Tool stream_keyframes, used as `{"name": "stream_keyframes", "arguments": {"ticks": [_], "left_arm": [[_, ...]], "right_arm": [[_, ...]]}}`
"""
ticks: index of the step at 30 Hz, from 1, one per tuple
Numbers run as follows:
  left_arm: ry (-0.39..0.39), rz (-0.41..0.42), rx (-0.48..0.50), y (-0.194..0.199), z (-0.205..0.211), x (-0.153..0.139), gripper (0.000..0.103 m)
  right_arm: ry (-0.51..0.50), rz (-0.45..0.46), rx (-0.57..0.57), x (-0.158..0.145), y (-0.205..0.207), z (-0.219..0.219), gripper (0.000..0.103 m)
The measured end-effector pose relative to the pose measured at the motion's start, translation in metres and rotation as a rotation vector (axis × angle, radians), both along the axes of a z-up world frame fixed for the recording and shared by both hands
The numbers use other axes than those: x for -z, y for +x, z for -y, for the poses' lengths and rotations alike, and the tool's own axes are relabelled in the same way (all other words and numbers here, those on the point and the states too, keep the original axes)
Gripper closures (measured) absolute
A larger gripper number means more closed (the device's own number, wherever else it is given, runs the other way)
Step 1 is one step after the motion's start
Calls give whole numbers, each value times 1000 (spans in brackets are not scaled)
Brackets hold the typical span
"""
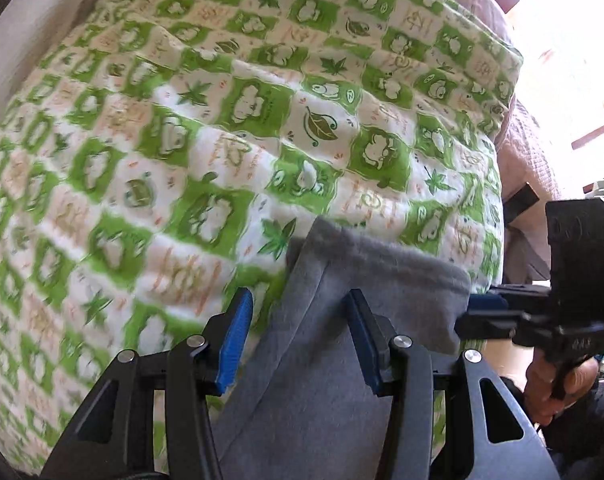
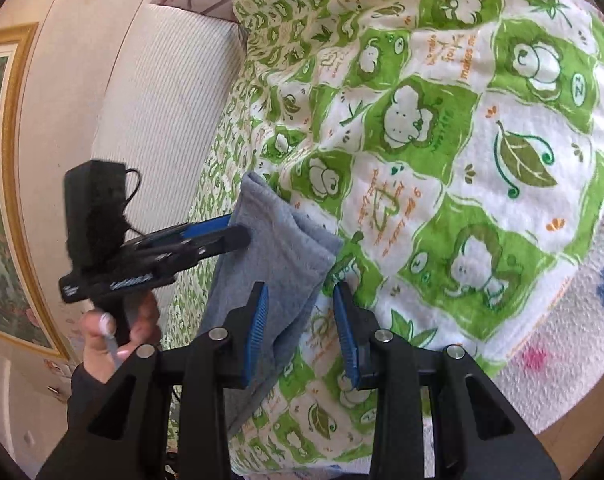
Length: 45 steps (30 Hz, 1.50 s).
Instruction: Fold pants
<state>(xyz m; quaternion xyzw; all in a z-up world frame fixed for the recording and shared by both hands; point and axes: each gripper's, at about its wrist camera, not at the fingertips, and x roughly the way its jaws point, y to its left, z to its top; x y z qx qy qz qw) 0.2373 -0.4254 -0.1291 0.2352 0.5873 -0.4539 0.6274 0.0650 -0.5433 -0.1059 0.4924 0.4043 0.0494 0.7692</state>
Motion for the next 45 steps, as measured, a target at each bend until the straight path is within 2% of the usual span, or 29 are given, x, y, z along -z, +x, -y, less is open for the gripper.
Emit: {"name": "stream_keyframes", "arguments": {"ticks": [5,7,9,11,13,21,28,37,45], "left_arm": [[-11,-21,13,-3,12,14,54],[-43,-39,5,-3,10,13,69],[-51,-17,6,-1,6,9,86],[-63,5,8,1,-2,4,90],[-83,15,0,2,-8,-5,91],[-182,67,-33,-12,-46,-53,94],[-276,101,-113,-22,-113,-93,94],[-355,119,-246,-37,-201,-107,94],[-395,124,-385,-56,-290,-103,94]], "right_arm": [[-2,9,-8,2,6,-1,68],[-22,15,-22,0,10,-3,68],[-46,27,-36,-4,15,-7,69],[-93,49,-48,-12,16,-12,92],[-145,63,-57,-22,17,-18,92],[-211,142,-119,-58,12,-49,93],[-232,213,-211,-89,8,-92,93],[-257,263,-364,-113,16,-168,93],[-246,275,-532,-114,19,-244,93]]}}
